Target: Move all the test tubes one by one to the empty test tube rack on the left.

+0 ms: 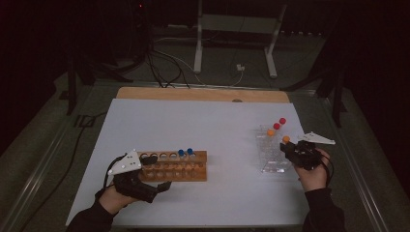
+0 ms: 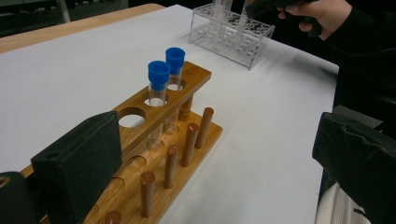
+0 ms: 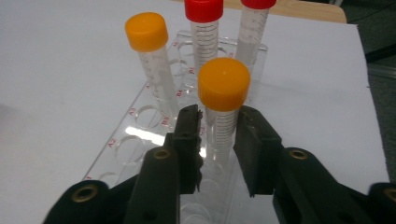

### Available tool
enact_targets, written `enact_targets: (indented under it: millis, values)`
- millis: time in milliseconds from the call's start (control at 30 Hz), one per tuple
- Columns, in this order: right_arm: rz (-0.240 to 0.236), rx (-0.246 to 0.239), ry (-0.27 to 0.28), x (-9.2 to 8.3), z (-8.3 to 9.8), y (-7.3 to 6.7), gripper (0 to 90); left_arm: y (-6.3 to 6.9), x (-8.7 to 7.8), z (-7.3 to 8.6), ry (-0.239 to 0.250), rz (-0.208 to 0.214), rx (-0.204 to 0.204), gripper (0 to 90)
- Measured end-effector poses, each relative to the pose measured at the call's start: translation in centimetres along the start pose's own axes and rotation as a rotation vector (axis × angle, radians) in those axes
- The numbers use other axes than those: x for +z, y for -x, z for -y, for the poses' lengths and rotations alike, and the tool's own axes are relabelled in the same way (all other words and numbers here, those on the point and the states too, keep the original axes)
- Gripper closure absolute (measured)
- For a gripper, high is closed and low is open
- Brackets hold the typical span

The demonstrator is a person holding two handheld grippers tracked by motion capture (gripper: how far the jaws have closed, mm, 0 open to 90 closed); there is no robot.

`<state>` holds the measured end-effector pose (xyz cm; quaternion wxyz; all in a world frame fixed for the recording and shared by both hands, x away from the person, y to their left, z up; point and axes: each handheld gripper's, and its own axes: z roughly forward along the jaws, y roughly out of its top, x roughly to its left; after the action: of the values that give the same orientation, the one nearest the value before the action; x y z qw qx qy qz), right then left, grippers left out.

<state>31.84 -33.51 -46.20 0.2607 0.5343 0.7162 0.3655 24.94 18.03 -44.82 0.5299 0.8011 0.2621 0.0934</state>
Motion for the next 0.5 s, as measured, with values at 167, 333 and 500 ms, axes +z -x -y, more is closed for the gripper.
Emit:
enact_targets:
  millis: [167, 333, 500]
  values:
    - [0.01, -0.007, -0.011, 0.31, 0.19, 0.01, 72.5, -0.02, -0.01, 0.01, 0.0, 0.001, 0.0, 2.4]
    - [0.023, -0.017, -0.011, 0.49, 0.2, -0.1, 74.2, -0.02, 0.01, 0.01, 0.0, 0.011, -0.004, 2.4]
    - [0.024, -0.028, 0.0, 0.03, -0.1, -0.15, 74.5, 0.0, 0.02, 0.01, -0.003, 0.011, 0.0, 2.4]
